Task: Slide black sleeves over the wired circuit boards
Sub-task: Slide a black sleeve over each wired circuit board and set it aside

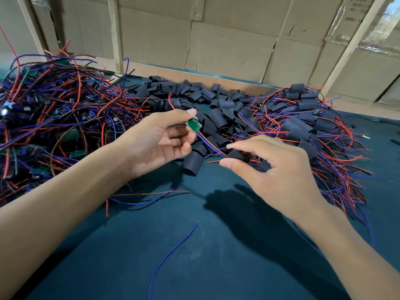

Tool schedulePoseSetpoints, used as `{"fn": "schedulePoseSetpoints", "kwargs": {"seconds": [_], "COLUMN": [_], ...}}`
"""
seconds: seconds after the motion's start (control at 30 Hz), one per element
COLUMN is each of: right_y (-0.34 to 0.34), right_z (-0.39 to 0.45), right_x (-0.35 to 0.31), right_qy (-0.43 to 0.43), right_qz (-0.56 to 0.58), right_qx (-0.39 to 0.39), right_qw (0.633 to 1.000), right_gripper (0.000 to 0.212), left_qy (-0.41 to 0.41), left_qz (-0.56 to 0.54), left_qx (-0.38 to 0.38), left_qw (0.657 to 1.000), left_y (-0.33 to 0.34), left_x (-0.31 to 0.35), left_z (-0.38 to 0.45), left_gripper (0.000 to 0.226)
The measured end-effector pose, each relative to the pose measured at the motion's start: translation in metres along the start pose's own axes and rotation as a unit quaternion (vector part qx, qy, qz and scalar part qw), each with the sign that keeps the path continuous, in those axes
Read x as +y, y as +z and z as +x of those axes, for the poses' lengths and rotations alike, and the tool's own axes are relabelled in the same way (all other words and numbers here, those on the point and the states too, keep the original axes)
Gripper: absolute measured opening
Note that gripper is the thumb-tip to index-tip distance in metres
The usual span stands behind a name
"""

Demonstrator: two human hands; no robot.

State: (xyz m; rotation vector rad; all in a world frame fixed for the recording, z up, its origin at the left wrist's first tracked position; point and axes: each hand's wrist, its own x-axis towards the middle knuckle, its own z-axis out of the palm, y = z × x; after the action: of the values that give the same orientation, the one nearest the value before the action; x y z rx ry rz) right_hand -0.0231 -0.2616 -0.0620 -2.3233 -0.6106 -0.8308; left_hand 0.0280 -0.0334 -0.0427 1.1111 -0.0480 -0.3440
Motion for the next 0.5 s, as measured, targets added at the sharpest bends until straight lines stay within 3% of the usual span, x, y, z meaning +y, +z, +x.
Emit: {"fn": "schedulePoseSetpoints", "kwargs": {"seconds": [0.07, 0.33, 0.5], "right_y": [-0.001, 0.0, 0.001], "right_z": [0.001, 0.003, 0.003], "right_x": [0.001, 0.001, 0.0], "right_qy": [0.009, 0.004, 0.032], "right_qz": [0.016, 0.031, 0.088], "right_qx": [-0.007, 0.013, 0.017], "right_qw": [1.0, 0.999, 0.995], "right_gripper": [0.031, 0.043, 0.043], "left_qy": [0.018, 0.09, 0.124], "left_qz": [0.013, 0.063, 0.114], "left_qx": [-0.034, -0.139, -0.132], "left_qw": [0.999, 0.984, 0.977], "left_y": [0.003, 0.01, 0.009], "left_x": [-0.002, -0.013, -0.012], "left_z": [-0.001, -0.005, -0.005], "left_gripper": [0.008, 0.026, 0.024]}}
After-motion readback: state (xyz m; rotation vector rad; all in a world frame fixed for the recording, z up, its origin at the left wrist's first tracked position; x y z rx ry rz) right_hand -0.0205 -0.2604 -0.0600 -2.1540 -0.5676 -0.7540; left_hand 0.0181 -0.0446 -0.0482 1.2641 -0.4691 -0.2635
